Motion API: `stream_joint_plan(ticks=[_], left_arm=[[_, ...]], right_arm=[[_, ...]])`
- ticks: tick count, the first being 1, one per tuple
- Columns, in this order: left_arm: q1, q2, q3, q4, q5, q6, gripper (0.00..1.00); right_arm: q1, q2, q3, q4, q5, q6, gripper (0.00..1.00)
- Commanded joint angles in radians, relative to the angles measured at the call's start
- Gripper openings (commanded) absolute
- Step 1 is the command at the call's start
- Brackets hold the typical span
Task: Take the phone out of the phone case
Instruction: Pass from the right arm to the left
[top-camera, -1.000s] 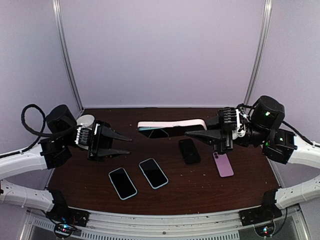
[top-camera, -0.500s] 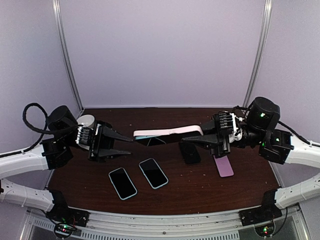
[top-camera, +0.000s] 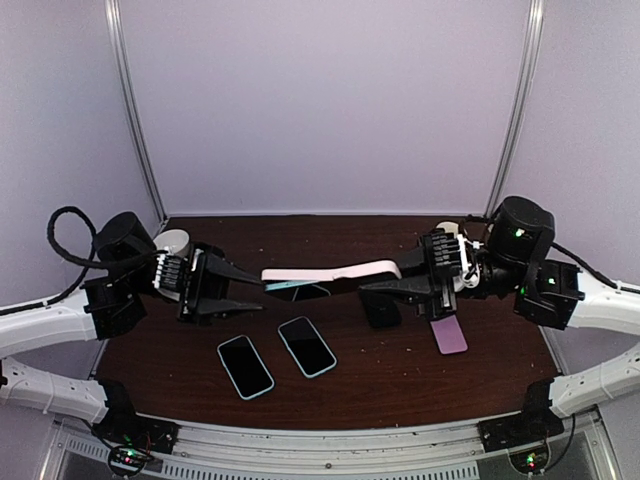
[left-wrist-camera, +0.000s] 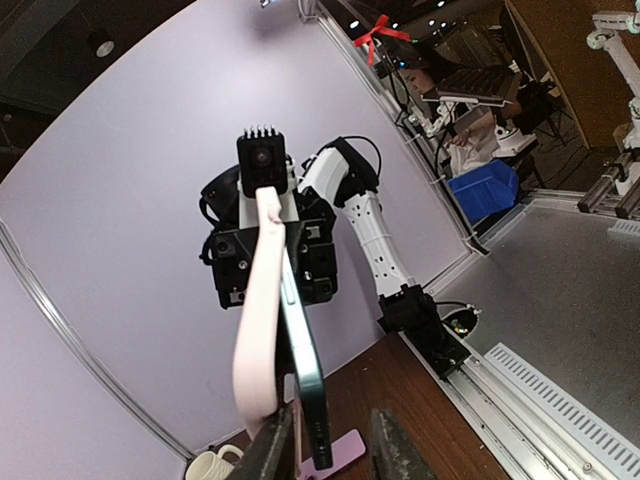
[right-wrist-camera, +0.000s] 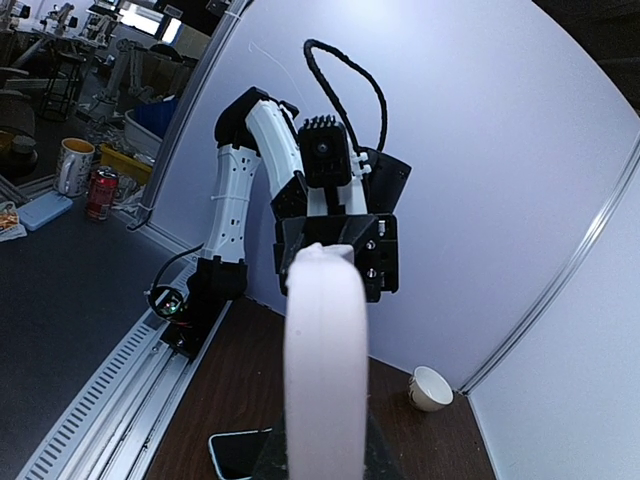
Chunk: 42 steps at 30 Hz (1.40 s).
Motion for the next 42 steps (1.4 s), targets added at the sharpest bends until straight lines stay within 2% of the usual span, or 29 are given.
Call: stream_joint_plan(ticks=[1,21,32,34,38,40,41,42], left_arm=[[-0.006,0.001,-0.002,0.024,-0.010,0.009,0.28],[-0.008,0.016,0.002,-0.012,-0.109,0.055,0.27],[-0.008,0.023,0.001,0.002,-0.116,0.049,0.19],[-0.007,0.023,0.003,0.002,-0.116,0.050,0.15],[-0.008,0.024,0.001,-0.002,-0.122,0.057,0.00],[-0.008,0.024,0.004,-0.012,-0.128,0.057,0.00],[-0.008,0.025,0.010,-0.021,-0.131,0.058,0.00],[-0.008,0.027,0.012,-0.030,-0.132,0.059,0.00]], right_arm=[[0.019,0.023,0.045,0.026,0.004,-0.021,0.00],[0.065,0.087,0.082,0.042,0.034,-0.034,0.00],[0.075,0.123,0.055,0.200,0.025,0.040,0.00],[0.078,0.130,0.053,0.212,0.021,0.048,0.00],[0.085,0.135,0.041,0.239,0.023,0.074,0.00],[0.084,0.136,0.038,0.238,0.026,0.098,0.00],[0.084,0.133,0.038,0.232,0.031,0.112,0.09],[0.085,0.130,0.033,0.221,0.040,0.127,0.23]])
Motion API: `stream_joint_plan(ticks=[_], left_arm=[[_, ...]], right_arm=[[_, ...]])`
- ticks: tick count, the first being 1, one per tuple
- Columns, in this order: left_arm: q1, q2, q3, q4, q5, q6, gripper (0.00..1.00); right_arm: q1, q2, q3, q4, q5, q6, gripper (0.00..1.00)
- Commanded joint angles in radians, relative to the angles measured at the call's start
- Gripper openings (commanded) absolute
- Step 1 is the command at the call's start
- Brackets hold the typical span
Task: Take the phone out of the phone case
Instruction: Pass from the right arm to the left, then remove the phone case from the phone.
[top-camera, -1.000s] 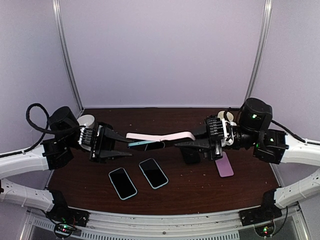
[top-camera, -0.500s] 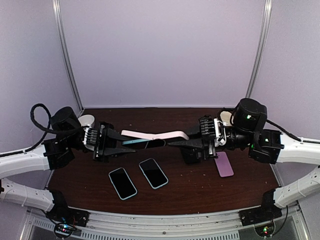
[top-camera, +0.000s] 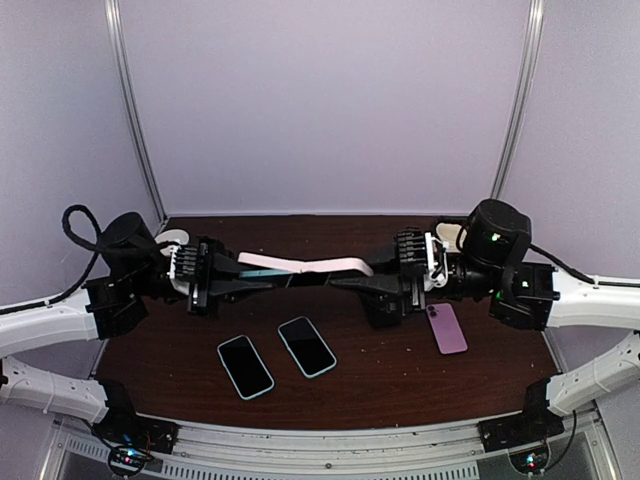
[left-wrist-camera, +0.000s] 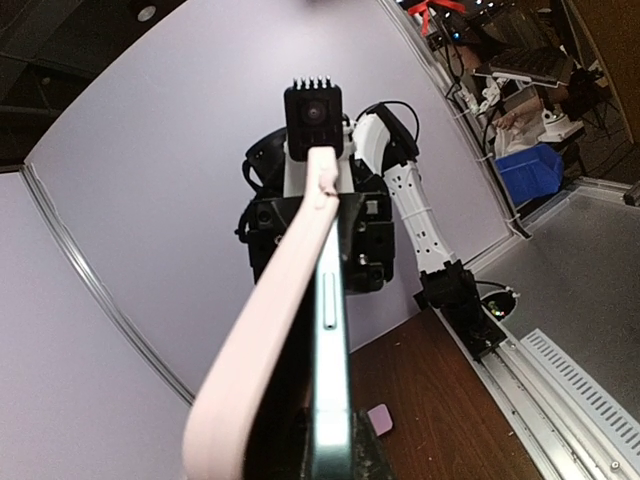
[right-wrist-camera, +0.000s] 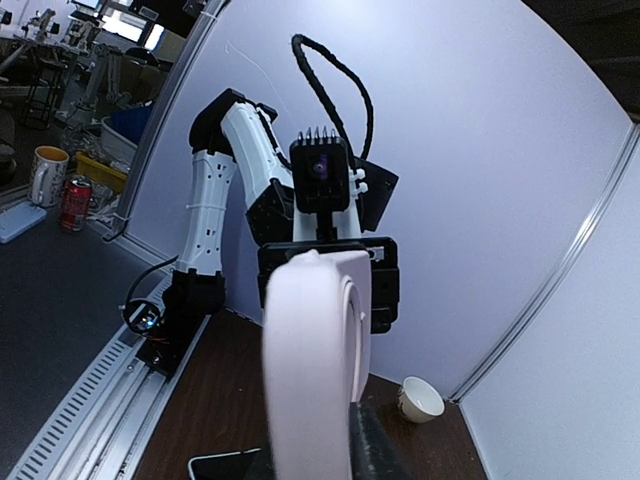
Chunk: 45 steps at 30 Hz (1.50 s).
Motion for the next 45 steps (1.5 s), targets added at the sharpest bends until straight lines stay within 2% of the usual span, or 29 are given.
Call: stream_joint_plan(ticks=[1,3,5,6,7,14,17,23,29,35,40,45], left_arm=[[-0.010,0.016,0.017,-0.015,-0.007,0.046,0.00],[-0.009,0.016,0.017,-0.016,-0.009,0.050,0.00],[-0.009,0.012,0.014,-0.023,-0.016,0.063,0.00],[-0.010,0.010,0.016,-0.034,-0.021,0.075,0.00],[-0.010,0.009,0.016,-0.043,-0.026,0.090,0.00],[-0.010,0.006,0.019,-0.143,-0.086,0.242,0.00],[-0.010,0.030,0.052,-0.227,-0.102,0.319,0.00],[-0.011,0.056,0.090,-0.293,-0.146,0.423,0.00],[-0.016,0.068,0.069,-0.334,-0.166,0.617,0.00],[-0.016,0.132,0.144,-0.454,-0.229,0.759,0.00],[-0.016,0.173,0.145,-0.431,-0.233,0.880,0.00],[-0.017,0.216,0.168,-0.476,-0.197,1.012,0.00]], right_arm=[[0.030,-0.006,-0.003,0.071,-0.015,0.144,0.35],[0.029,-0.025,-0.016,0.035,0.013,0.173,0.63],[0.029,-0.054,-0.031,-0.019,0.048,0.190,0.88],[0.030,-0.071,-0.042,-0.051,0.066,0.197,0.96],[0.030,-0.088,-0.048,-0.082,0.094,0.210,0.99],[0.028,-0.188,-0.010,-0.384,0.281,0.280,1.00],[0.028,-0.200,0.023,-0.475,0.305,0.309,1.00],[0.017,-0.220,0.041,-0.504,0.443,0.472,1.00],[0.013,-0.237,0.092,-0.640,0.482,0.451,1.00],[0.013,-0.256,0.074,-0.661,0.547,0.513,1.00],[0.013,-0.224,0.098,-0.743,0.488,0.443,1.00],[0.014,-0.147,0.144,-0.845,0.380,0.361,1.00]])
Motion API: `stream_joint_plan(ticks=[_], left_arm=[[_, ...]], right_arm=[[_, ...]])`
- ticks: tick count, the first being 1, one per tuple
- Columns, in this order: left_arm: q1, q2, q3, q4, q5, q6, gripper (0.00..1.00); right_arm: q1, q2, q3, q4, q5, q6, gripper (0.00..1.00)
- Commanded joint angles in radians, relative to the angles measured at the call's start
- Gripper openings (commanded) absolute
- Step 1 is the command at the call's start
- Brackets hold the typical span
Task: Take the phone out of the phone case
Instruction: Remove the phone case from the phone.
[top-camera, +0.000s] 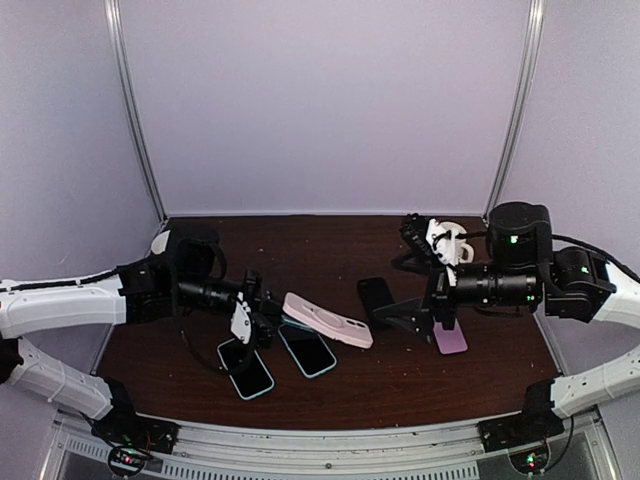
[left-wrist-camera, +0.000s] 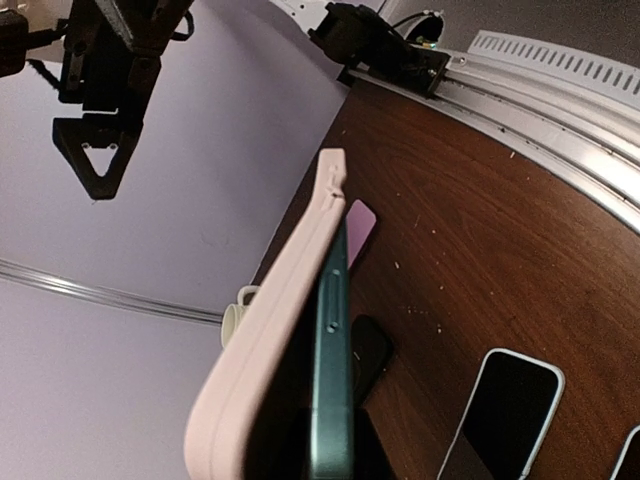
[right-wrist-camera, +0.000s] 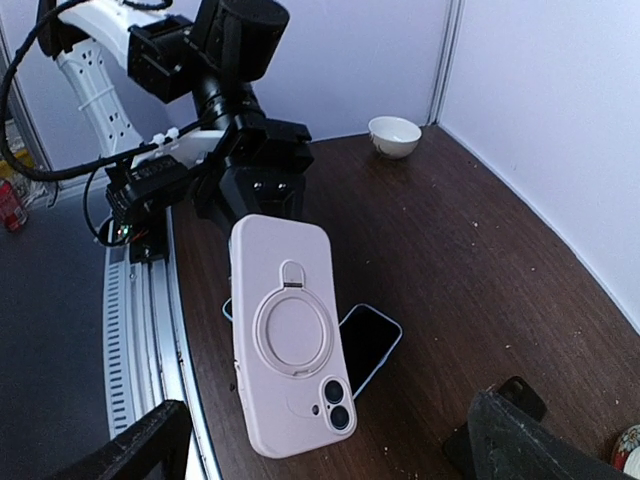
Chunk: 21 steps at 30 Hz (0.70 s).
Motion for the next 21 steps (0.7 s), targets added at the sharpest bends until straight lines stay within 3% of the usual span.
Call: stream_joint_plan(ticks=[1,11,21], left_arm=[[-0.005,0.017,0.057,0.060,0.031,0.145,0.00],[-0.060,-0.032,-0.048,0.111,-0.075,0.370,0.00],[-0.089,-0.088,-0.091,0.136,-0.138,0.420,0.00]], right_arm=[[-0.004,0.069,0.067,-0.117,-0.116,-0.075,1.00],[-0.004,0.245,0.180,-0.193,-0.265,-0.094,1.00],[-0.003,0.373,0.214,-0.142,-0.268,-0.042,1.00]])
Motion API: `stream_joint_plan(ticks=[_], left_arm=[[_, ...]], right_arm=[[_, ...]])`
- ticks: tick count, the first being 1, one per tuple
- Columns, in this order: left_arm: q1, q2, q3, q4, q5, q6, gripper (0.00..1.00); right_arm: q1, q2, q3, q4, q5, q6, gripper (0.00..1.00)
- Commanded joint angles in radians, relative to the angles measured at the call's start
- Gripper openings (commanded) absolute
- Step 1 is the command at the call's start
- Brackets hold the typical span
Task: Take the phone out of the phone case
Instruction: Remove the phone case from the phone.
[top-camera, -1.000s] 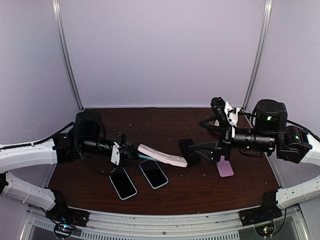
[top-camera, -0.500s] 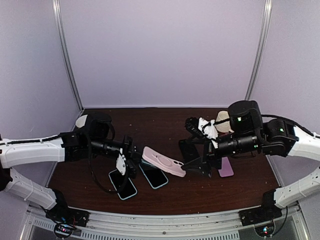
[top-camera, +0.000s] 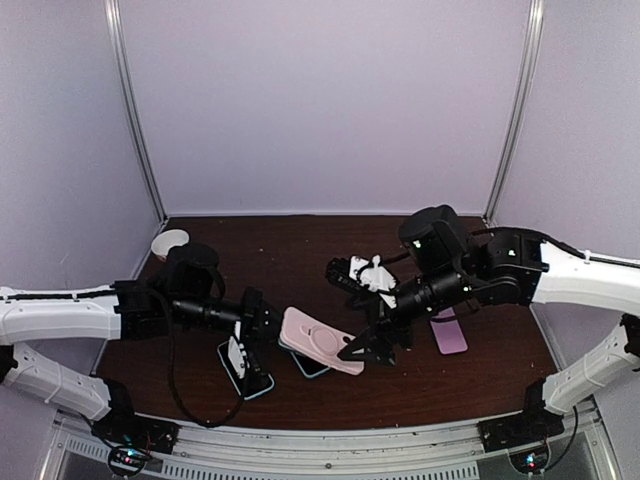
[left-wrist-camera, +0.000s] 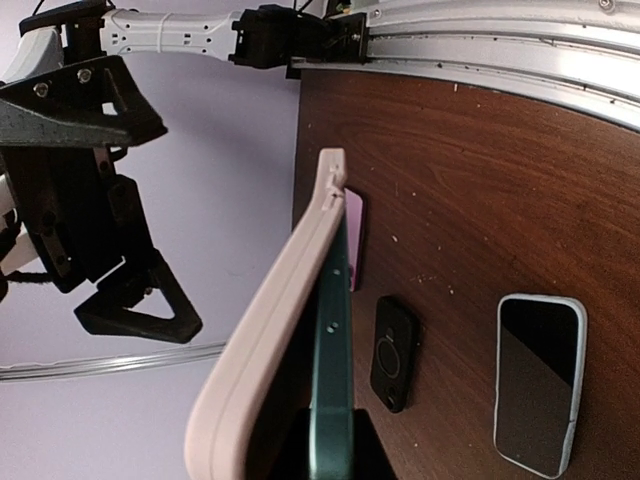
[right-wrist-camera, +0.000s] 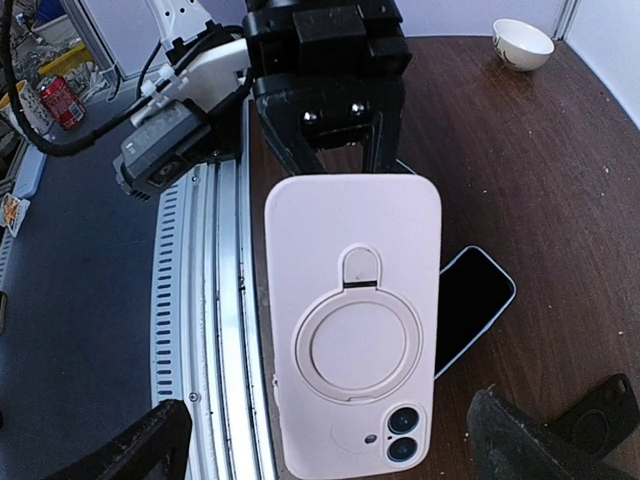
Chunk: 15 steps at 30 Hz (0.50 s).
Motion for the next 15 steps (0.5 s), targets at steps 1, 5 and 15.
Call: stream_joint_plan(ticks=[1,5,15], left_arm=[[-0.011,-0.047,-0.005,0.119,-0.025,0.036,0.00],[-0.024,-0.050,-0.028,0.166,-0.071,0.052,0.00],[-0.028,-0.061,-0.028,0.158,-0.064,0.047,0.00]], right_arm=[[-0.003,0.044,0.036,0.037,-0.024,0.042,1.00],[-0.004,0.075,0.028,0.090,-0.034,0.076,1.00],[-0.004,0.121,0.018,0.132,-0.023,0.090,1.00]])
